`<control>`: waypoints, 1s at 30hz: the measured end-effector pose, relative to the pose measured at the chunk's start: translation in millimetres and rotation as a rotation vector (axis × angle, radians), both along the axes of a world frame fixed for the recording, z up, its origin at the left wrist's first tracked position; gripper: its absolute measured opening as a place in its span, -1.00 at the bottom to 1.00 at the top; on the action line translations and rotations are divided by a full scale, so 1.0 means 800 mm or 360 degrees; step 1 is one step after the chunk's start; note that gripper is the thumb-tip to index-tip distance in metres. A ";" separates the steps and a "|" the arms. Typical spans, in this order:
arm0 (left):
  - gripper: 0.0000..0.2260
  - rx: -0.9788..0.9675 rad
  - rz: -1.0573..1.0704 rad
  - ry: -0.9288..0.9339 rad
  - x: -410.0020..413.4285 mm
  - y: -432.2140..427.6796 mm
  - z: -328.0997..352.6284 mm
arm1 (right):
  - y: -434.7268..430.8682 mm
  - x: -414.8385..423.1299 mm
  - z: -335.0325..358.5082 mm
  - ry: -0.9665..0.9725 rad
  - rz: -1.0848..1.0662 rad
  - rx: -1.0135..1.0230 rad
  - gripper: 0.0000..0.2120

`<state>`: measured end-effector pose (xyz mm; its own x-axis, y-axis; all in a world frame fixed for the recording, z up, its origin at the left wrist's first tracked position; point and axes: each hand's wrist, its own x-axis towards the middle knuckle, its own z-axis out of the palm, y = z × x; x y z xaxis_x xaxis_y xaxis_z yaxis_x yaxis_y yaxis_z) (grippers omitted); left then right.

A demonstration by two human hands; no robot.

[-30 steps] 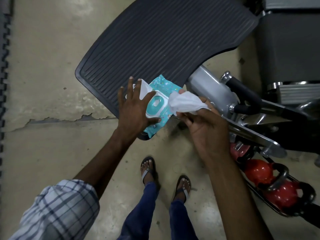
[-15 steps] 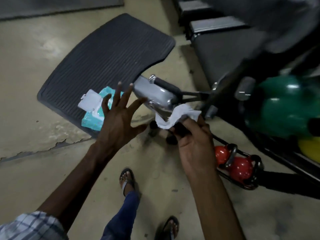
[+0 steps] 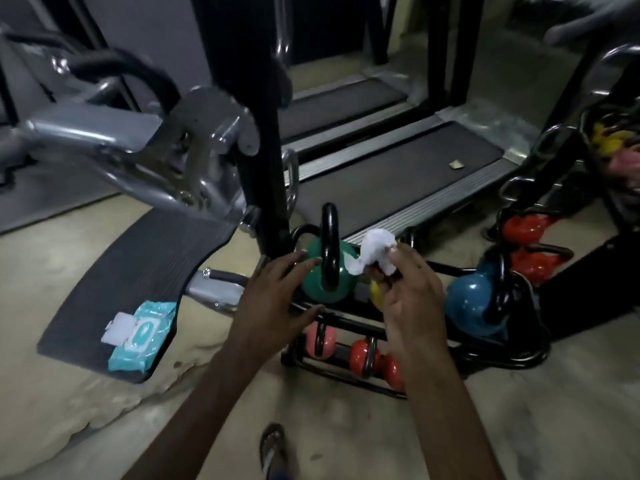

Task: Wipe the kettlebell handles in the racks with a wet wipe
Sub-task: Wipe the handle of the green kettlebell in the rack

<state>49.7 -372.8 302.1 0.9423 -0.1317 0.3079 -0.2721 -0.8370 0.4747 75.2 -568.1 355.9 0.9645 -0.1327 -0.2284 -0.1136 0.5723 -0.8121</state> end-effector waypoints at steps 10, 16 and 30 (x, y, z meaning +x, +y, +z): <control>-0.20 0.0235 0.0076 0.0220 0.085 -0.011 -0.024 | 0.042 0.196 -0.066 0.0051 0.0059 -0.0500 -0.61; -0.16 0.0183 0.0110 0.0259 0.093 -0.007 -0.033 | 0.052 0.231 -0.119 -0.0222 0.0145 -0.1412 -0.82; -0.14 0.0122 0.0327 0.0350 0.085 -0.040 -0.026 | 0.056 0.250 -0.088 -0.0257 0.0348 -0.1484 -0.91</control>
<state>117.3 -404.6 281.5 0.9945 0.0535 0.0903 0.0087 -0.8995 0.4369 275.6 -523.2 285.8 0.9999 -0.0073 0.0152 0.0120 -0.3298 -0.9440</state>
